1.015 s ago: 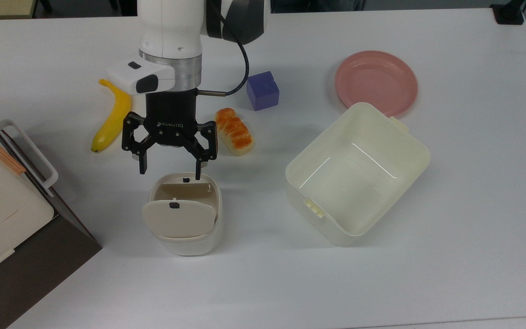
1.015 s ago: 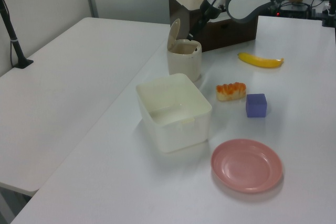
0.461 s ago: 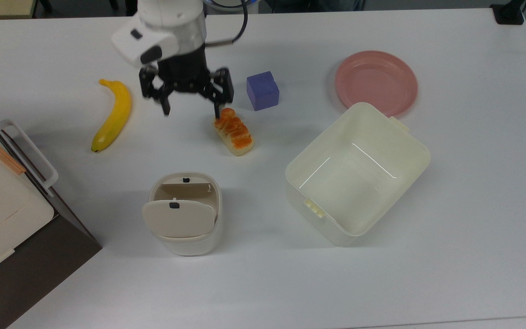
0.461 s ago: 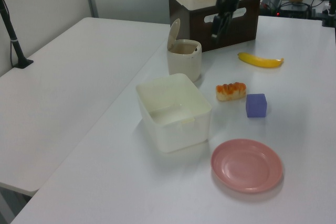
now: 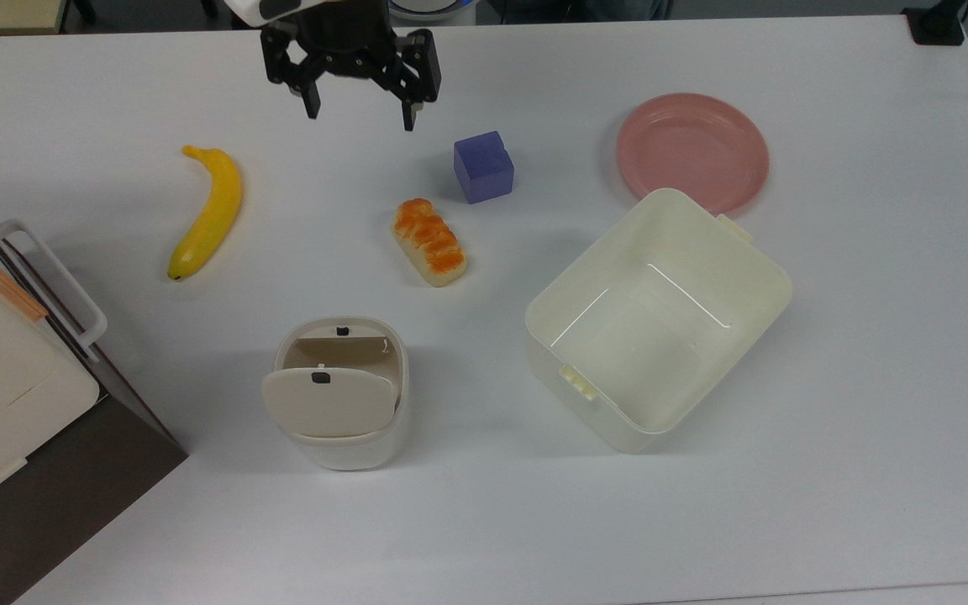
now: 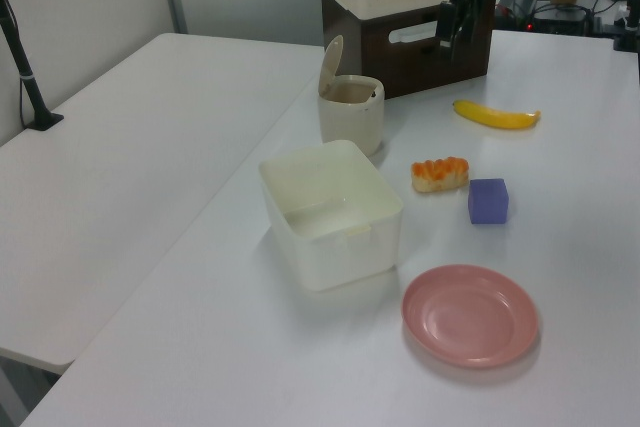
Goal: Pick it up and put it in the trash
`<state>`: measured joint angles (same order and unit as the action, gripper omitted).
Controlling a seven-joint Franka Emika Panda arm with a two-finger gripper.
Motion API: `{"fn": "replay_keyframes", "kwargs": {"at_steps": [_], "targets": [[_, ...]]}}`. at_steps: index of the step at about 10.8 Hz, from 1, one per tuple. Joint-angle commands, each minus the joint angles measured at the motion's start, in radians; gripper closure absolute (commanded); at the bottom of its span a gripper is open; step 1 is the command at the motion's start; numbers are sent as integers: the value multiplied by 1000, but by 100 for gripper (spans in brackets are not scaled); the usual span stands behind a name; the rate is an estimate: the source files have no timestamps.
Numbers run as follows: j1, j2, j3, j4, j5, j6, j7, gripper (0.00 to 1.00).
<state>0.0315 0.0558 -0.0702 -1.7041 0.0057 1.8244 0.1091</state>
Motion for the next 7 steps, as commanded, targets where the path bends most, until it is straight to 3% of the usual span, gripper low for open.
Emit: {"fn": "replay_keyframes", "kwargs": {"at_steps": [1, 7], "targets": [[-65, -27, 65, -19, -13, -36, -61, 0], [-53, -22, 67, -20, -23, -63, -81, 0]]}}
